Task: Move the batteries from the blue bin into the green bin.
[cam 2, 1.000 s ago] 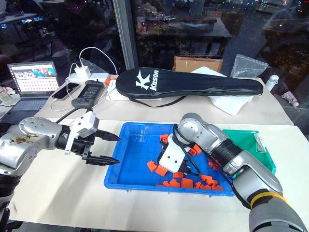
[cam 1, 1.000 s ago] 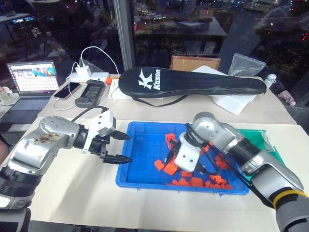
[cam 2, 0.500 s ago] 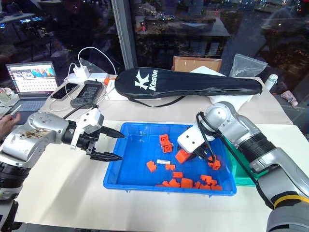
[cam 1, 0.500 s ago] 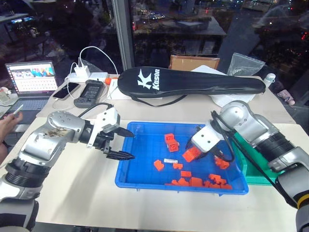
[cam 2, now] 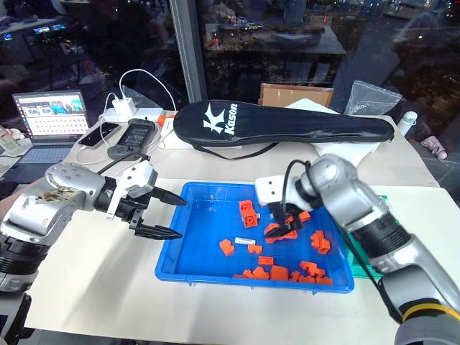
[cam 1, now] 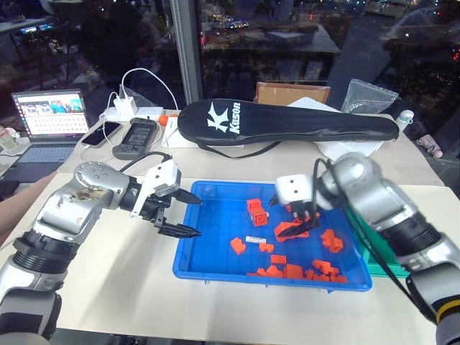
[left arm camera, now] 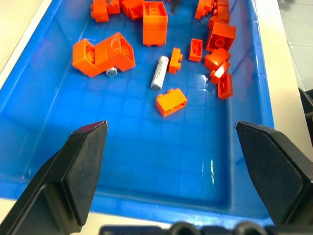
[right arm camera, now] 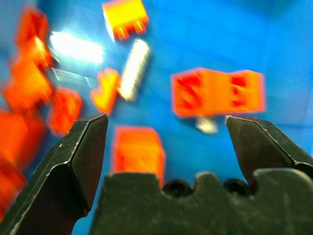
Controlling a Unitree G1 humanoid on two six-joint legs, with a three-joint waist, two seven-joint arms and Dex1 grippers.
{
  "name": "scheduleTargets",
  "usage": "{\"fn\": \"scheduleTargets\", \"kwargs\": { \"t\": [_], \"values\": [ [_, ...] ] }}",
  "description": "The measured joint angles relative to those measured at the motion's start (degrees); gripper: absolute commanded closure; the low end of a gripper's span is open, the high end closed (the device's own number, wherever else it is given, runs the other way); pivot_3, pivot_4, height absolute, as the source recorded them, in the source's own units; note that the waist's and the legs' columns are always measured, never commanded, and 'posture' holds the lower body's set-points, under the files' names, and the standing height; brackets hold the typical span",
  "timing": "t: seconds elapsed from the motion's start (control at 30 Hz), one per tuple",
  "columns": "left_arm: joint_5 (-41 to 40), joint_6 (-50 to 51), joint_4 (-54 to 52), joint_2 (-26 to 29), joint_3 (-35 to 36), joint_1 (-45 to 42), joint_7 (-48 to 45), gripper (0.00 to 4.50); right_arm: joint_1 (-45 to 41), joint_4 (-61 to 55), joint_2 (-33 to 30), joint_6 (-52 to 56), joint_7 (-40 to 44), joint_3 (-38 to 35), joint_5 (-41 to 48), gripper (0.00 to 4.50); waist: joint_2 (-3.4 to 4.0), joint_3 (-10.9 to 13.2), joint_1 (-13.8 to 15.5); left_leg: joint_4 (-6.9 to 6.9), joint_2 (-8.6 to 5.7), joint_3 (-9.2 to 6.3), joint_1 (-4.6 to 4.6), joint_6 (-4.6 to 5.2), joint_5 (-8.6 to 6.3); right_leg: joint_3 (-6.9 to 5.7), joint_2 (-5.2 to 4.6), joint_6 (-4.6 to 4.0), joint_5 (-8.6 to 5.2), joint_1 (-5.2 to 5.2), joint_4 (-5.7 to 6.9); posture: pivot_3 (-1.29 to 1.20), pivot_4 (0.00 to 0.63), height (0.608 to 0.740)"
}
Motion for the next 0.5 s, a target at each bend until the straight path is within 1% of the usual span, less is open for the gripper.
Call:
{"fn": "scheduleTargets", "kwargs": {
  "t": [0.03, 0.13, 0.2, 0.3, 0.37, 0.4, 0.5],
  "values": [
    [0.27, -0.02, 0.36, -0.14, -0.23, -0.28, -0.01, 0.0, 0.55, -2.49, 1.84, 5.54, -1.81, -0.01, 0.54, 0.08, 0.0, 0.0, -0.05, 0.02, 0.0, -0.01, 0.0, 0.0, 0.0, 0.0, 0.0, 0.0, 0.0, -0.03, 0.07, 0.0, 0.15, 0.715],
    [0.64, -0.34, 0.56, -0.36, -0.39, -0.75, -0.15, 0.0, 1.71, -7.11, 4.63, 15.17, -5.28, -0.08, 2.29, 0.08, -0.01, 0.0, -0.09, 0.01, 0.0, -0.01, 0.0, 0.0, 0.0, 0.0, 0.01, 0.02, -0.02, -0.04, 0.07, 0.0, 0.15, 0.715],
    [1.05, -0.74, 1.12, -0.4, -0.39, -0.75, -0.4, 0.0, 2.36, -8.18, 6.46, 19.22, -8.25, 0.09, 2.34, 0.08, -0.01, 0.0, -0.09, 0.01, 0.0, -0.01, -0.01, 0.0, 0.0, 0.0, 0.01, 0.1, -0.06, -0.06, 0.07, 0.0, 0.15, 0.715],
    [1.19, -0.83, 1.26, -0.42, -0.39, -0.75, -0.58, 0.0, 2.73, -8.22, 7.21, 21.6, -11.78, 0.71, 2.1, 0.08, -0.01, 0.0, -0.09, 0.02, 0.0, 0.0, -0.04, 0.0, 0.0, 0.0, 0.01, 0.12, -0.07, -0.08, 0.06, 0.0, 0.15, 0.715],
    [1.28, -0.83, 1.26, -0.42, -0.39, -0.75, -0.7, 0.0, 2.73, -8.18, 7.27, 22.37, -13.37, 0.81, 2.11, 0.59, -0.01, 0.0, -0.02, 0.01, 0.0, 0.0, -0.04, 0.0, 0.0, -0.01, 0.01, 0.18, -0.11, -0.08, 0.04, 0.0, 0.15, 0.715],
    [1.38, -0.83, 1.24, -0.42, -0.39, -0.75, -0.73, 0.0, 2.75, -7.95, 7.49, 22.54, -14.54, 0.96, 2.08, 0.74, -0.01, -0.01, -0.06, 0.01, 0.0, 0.0, -0.04, 0.0, 0.0, -0.01, 0.01, 0.31, -0.18, -0.08, 0.03, 0.0, 0.15, 0.715],
    [1.53, -0.83, 1.22, -0.42, -0.39, -0.75, -0.73, 0.0, 3.29, -7.59, 7.53, 22.52, -16.53, 2.3, 1.82, 1.69, -0.01, -0.01, -0.1, -0.01, 0.0, 0.0, -0.04, 0.0, 0.0, 0.0, 0.01, 0.33, -0.19, -0.09, 0.04, 0.0, 0.15, 0.715]
  ]
}}
